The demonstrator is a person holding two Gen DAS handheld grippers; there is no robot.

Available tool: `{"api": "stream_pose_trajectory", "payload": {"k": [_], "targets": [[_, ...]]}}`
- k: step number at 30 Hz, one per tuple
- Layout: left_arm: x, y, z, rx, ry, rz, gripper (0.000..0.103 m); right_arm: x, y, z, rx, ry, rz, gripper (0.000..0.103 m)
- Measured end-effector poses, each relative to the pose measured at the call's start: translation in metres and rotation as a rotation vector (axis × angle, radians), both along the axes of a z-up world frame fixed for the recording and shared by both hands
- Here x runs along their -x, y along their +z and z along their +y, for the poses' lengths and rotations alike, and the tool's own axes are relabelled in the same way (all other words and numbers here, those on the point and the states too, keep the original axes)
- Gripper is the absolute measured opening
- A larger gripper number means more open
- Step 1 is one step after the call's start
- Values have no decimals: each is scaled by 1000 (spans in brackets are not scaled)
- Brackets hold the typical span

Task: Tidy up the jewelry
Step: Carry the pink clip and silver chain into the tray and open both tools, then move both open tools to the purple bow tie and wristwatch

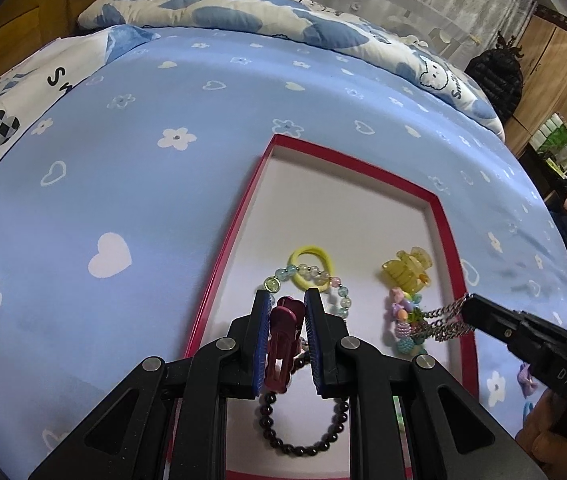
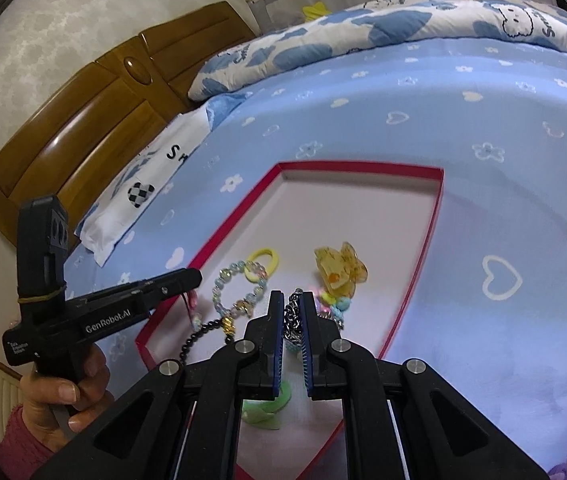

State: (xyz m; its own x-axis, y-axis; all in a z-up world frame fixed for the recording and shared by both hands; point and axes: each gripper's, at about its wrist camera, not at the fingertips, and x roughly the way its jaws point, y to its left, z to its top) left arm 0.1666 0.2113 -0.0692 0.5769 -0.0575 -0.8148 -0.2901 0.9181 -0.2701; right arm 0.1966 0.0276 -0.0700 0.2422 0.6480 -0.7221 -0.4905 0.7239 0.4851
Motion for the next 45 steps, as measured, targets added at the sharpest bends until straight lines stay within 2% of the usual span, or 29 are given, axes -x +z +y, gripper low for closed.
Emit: {"api": "stream_pose_trajectory", "payload": {"k": [11, 15, 17, 23, 26, 28, 31, 37, 41, 45], "targets": [[-14, -17, -5, -41, -5, 45, 17, 2, -24, 8, 49, 27, 38, 7], [-16, -23, -7, -45, -4, 68, 17, 2, -29, 10, 55, 32, 52, 8], [-17, -26, -7, -45, -2, 77, 17, 2, -31, 9, 54, 33, 61, 12], [-17, -26, -10, -50, 2, 84, 19, 2, -31, 8, 51, 29, 63, 12], [-16, -24, -11, -49, -2, 77, 21, 3, -31, 8, 48, 27, 65, 14], [-14, -21, -13, -58, -3, 72, 21, 2, -29, 7, 45, 21, 63, 23], [-10, -17, -14, -55, 0, 64, 25, 3, -22, 3, 26, 13, 58, 31], [10, 6, -18, -58, 27, 7, 39, 8, 1, -13, -16, -13, 22, 44], [30, 23, -25, -41, 47, -46, 52, 14, 17, -32, -32, -46, -9, 45], [47, 33, -38, -12, 40, -72, 58, 22, 30, -61, -39, -94, -33, 45]]}}
